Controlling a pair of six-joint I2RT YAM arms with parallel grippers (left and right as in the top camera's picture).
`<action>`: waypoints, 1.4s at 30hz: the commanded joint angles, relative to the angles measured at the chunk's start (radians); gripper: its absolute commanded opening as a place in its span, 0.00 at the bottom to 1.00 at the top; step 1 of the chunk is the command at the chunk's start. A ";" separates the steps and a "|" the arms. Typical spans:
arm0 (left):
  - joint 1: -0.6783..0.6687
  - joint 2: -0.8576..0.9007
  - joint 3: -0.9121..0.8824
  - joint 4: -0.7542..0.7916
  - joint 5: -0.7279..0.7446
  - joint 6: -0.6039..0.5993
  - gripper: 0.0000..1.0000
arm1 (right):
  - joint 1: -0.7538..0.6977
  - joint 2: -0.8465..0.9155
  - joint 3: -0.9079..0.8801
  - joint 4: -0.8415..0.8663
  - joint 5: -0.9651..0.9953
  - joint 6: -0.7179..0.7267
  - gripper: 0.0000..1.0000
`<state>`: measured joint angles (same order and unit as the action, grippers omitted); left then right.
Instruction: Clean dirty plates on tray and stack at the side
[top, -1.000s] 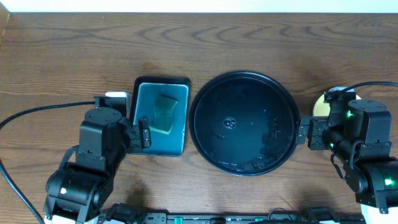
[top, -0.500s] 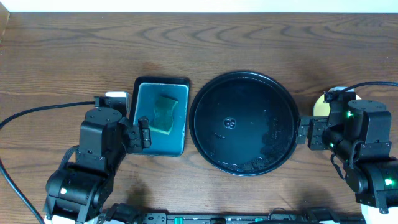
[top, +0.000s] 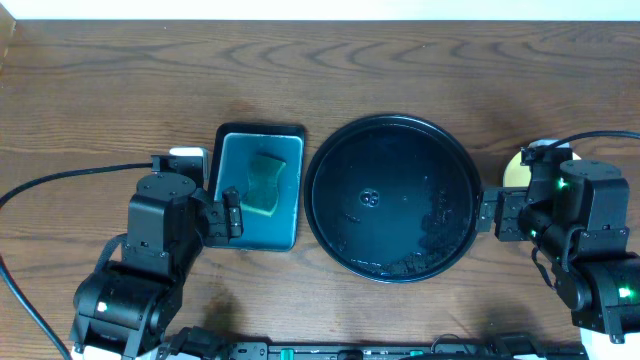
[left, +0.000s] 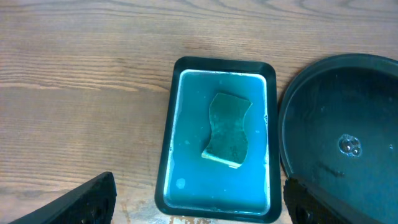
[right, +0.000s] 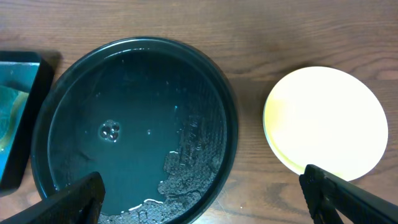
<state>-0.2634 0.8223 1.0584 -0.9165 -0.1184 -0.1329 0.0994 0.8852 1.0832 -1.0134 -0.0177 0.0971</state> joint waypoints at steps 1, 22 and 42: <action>0.004 0.000 -0.010 -0.002 0.002 0.009 0.87 | -0.006 -0.004 -0.006 -0.004 0.013 -0.009 0.99; 0.004 0.000 -0.010 -0.002 0.002 0.009 0.87 | -0.008 -0.368 -0.304 0.226 0.035 -0.004 0.99; 0.004 0.000 -0.010 -0.002 0.002 0.009 0.88 | -0.006 -0.875 -0.842 0.892 0.035 0.003 0.99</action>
<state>-0.2634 0.8227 1.0554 -0.9173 -0.1146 -0.1326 0.0994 0.0589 0.2909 -0.1631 0.0090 0.0975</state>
